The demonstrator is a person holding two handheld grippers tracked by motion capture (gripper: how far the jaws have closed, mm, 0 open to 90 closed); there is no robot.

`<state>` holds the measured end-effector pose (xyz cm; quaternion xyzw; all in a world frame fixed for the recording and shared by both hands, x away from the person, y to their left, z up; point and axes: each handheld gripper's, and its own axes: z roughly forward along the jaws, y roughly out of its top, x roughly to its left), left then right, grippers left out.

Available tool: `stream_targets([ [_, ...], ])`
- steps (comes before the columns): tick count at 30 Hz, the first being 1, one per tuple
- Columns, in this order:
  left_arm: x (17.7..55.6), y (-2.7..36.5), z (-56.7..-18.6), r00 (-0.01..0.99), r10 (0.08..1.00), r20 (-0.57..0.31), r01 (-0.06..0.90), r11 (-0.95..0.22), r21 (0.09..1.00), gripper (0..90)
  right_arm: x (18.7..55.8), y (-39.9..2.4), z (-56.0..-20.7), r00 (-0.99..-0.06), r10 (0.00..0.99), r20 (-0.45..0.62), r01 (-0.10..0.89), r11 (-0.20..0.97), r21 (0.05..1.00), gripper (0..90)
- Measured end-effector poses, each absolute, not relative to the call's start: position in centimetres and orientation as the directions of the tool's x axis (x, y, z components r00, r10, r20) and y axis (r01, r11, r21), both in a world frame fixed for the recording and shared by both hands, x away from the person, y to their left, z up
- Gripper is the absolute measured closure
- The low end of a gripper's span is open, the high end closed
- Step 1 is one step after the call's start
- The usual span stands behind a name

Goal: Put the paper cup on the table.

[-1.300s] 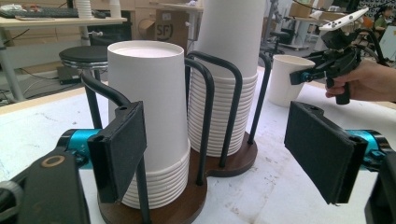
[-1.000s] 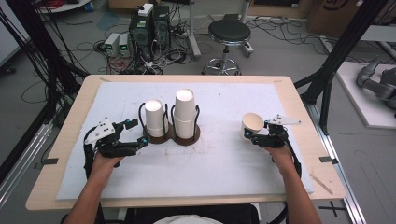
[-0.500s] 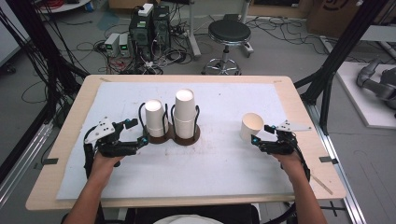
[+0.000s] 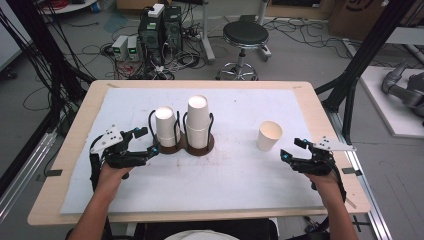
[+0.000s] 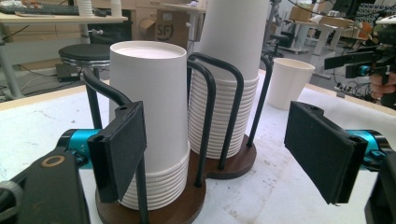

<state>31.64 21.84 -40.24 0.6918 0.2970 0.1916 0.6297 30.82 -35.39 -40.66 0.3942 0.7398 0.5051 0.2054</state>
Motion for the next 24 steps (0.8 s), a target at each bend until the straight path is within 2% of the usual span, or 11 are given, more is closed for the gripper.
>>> stream_targets([
  [10,31.6,22.1,-40.2,0.744,0.659,-0.113,0.168,-0.021,0.986,21.0,29.2,-34.6,-38.1,-0.641,0.766,0.041,0.255,0.163,0.953,21.6],
  [24,31.4,22.3,-40.0,0.743,0.659,-0.114,0.163,-0.013,0.987,21.0,28.1,-33.7,-37.7,-0.658,0.752,0.028,0.233,0.168,0.958,21.7],
])
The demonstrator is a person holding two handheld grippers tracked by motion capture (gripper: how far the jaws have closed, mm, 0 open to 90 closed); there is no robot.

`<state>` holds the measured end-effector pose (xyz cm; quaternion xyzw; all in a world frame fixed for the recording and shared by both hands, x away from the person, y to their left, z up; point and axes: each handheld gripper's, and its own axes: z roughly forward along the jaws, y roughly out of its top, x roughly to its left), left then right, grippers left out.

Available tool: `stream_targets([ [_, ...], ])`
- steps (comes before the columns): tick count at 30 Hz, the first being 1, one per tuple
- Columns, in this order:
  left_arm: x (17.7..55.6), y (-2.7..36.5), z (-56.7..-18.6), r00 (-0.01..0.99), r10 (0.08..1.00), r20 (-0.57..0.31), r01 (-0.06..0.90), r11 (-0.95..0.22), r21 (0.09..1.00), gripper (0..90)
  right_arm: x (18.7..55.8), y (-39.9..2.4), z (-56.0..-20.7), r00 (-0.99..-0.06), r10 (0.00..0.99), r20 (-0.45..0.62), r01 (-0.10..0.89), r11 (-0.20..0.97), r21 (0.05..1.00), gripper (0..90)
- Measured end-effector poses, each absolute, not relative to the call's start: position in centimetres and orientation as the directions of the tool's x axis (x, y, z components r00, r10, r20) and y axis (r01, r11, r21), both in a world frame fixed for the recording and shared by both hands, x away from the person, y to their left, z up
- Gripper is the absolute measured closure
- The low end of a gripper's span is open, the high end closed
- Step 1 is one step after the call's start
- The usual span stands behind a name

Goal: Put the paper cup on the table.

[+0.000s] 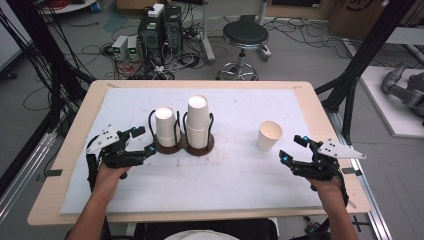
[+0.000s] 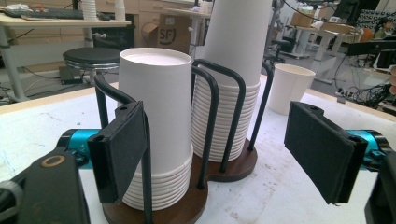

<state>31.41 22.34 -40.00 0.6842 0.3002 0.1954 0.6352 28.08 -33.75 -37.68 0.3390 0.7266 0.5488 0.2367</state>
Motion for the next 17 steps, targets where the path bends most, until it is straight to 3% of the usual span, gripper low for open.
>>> stream_targets([
  [17,31.51,22.38,-40.12,0.738,0.665,-0.116,0.167,-0.012,0.986,21.0,28.38,-33.53,-37.94,-0.656,0.754,0.015,0.215,0.169,0.962,21.7],
])
